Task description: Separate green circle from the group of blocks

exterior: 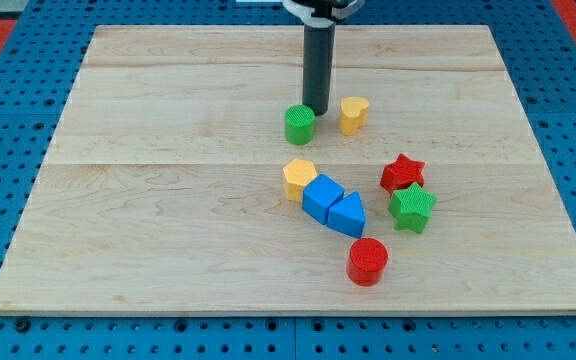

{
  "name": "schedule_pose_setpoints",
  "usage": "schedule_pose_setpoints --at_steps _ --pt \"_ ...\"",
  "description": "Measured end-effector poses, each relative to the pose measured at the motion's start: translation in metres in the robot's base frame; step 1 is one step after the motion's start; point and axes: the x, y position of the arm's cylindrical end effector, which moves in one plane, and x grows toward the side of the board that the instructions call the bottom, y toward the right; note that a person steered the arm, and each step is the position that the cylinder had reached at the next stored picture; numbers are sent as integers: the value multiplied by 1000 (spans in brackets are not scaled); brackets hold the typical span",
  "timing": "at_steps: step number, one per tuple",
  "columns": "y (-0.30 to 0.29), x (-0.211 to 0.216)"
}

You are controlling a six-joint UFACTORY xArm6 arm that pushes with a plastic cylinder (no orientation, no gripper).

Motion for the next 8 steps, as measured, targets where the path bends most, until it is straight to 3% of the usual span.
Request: schedule_pose_setpoints --at_steps 2,4,5,7,8 --pt "3 61" --pt "-66 -27" --pt "-70 -29" --pt "-60 23" --pt "-94 27"
